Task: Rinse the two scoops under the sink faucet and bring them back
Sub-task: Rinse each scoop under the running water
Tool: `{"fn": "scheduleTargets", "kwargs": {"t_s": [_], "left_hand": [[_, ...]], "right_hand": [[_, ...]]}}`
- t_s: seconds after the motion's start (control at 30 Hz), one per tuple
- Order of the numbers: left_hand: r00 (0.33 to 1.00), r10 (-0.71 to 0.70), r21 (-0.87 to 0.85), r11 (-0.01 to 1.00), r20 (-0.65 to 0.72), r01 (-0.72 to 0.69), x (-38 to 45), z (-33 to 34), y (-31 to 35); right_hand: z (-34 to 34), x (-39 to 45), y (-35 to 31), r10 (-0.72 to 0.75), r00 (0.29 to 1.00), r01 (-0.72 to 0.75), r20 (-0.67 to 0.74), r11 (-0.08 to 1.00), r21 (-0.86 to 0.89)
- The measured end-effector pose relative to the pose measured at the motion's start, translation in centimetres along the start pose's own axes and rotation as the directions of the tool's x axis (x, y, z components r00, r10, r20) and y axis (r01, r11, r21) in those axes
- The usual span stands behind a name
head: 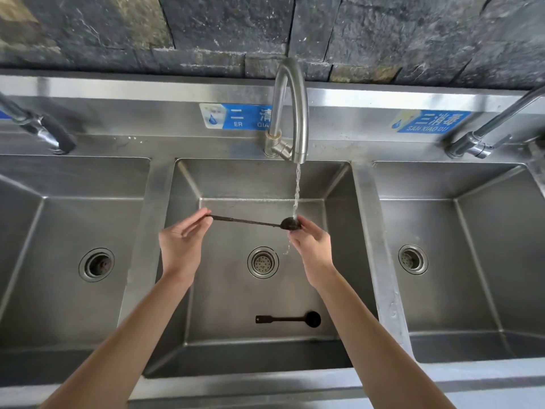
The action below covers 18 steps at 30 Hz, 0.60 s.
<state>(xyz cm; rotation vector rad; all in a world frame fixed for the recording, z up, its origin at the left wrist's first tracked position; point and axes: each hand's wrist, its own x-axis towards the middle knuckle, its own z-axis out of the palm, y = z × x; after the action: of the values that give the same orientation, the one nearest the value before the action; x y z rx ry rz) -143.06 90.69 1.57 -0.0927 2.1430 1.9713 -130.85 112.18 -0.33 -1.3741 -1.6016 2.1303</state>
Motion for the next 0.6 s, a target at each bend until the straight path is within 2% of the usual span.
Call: {"fn": "scheduleTargets", "kwargs": {"t_s": [0.2,0.43,0.6], "left_hand": [[0.997,-0.053,0.053,0.997,0.050,0.051,0.6,-1.1,-1.6],[0.969,-0.245,0.128,0.962,0.018,0.241,0.8,-1.0,-5.7],[0.931,-0.365,0.253,0.899,-0.020,0.358,-0.2,-0.1,-9.6]], "right_hand": [[0.4,1.2,0.0,-0.014,0.997,0.007,-0.081,0.996,-0.087],[-0.5,2.4,2.4,0.112,0.983,-0.141,-0.144,0.968,-0.207],[-2.9,3.1,6.6,0.218,0.960,-0.258,-0.176,0.930,-0.260]]}}
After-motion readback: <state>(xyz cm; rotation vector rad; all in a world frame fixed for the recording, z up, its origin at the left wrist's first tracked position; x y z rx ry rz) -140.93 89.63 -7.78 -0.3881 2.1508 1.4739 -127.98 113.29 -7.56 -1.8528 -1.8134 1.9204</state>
